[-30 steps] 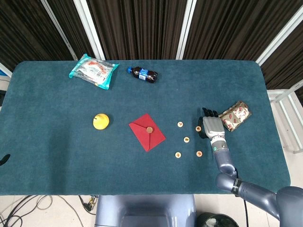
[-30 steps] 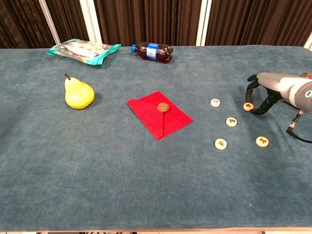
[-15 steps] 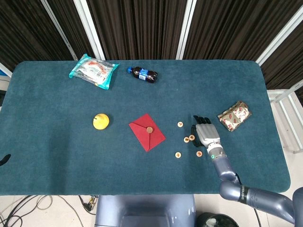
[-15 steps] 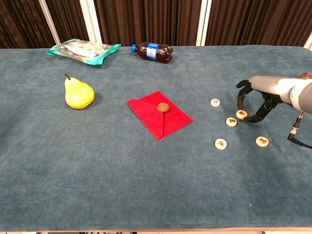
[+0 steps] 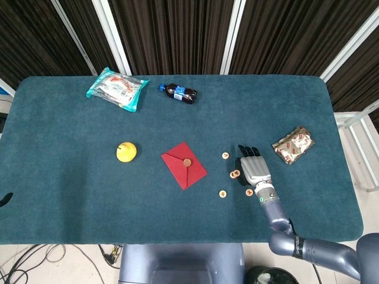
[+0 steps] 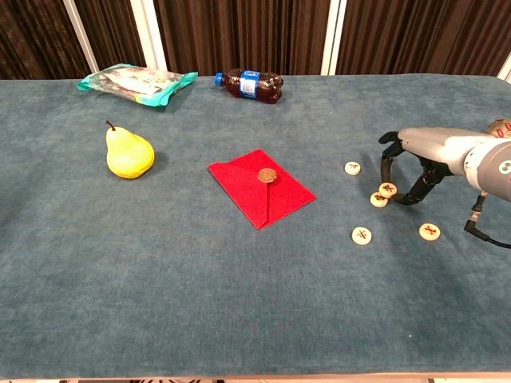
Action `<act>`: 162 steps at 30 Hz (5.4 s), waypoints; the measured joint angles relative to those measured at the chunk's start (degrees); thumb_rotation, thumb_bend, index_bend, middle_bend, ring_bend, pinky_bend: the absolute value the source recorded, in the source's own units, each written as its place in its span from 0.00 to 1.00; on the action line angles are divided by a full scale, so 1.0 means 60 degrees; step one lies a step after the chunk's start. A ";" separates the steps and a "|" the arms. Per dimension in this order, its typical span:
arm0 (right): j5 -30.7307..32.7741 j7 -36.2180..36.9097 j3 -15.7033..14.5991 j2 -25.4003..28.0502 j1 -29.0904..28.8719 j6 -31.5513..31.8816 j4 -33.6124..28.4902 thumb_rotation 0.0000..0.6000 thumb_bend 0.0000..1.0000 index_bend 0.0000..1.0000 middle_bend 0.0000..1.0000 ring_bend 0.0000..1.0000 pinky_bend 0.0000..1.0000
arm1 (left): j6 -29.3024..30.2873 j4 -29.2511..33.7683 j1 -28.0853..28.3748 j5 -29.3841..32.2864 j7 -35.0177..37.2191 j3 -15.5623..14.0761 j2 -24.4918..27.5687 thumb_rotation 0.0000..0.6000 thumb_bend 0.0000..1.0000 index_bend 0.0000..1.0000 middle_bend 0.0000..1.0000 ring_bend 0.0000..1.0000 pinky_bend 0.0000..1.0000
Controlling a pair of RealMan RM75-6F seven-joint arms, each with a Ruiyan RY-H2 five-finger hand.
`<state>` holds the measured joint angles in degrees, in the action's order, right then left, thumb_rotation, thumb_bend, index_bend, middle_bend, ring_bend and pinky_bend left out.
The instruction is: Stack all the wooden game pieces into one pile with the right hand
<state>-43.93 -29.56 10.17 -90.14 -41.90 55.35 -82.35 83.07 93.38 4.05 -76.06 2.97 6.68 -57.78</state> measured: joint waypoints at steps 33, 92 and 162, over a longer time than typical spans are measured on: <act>0.0481 -0.0305 -0.0058 -0.0159 -0.0227 -0.0035 0.0016 1.00 0.42 0.46 0.00 0.00 0.02 | -0.0015 0.0029 0.0007 0.0069 -0.0074 0.0029 0.0024 1.00 0.15 0.08 0.00 0.00 0.00; 0.3663 -0.2705 0.1118 -0.1278 -0.2322 0.0443 0.1310 1.00 0.42 0.37 0.00 0.00 0.01 | -0.0149 0.0116 0.0055 0.0202 0.0092 0.0083 0.0088 1.00 0.15 0.08 0.00 0.00 0.00; 0.3226 -0.2026 0.1528 -0.1940 -0.2105 -0.0168 0.2581 1.00 0.42 0.52 0.00 0.00 0.01 | -0.0155 0.0128 0.0021 0.0314 0.0197 0.0127 0.0154 1.00 0.15 0.08 0.00 0.00 0.00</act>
<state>-24.57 -41.72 19.34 -101.78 -54.53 54.34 -66.86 82.14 94.15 4.17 -74.17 4.15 7.44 -56.86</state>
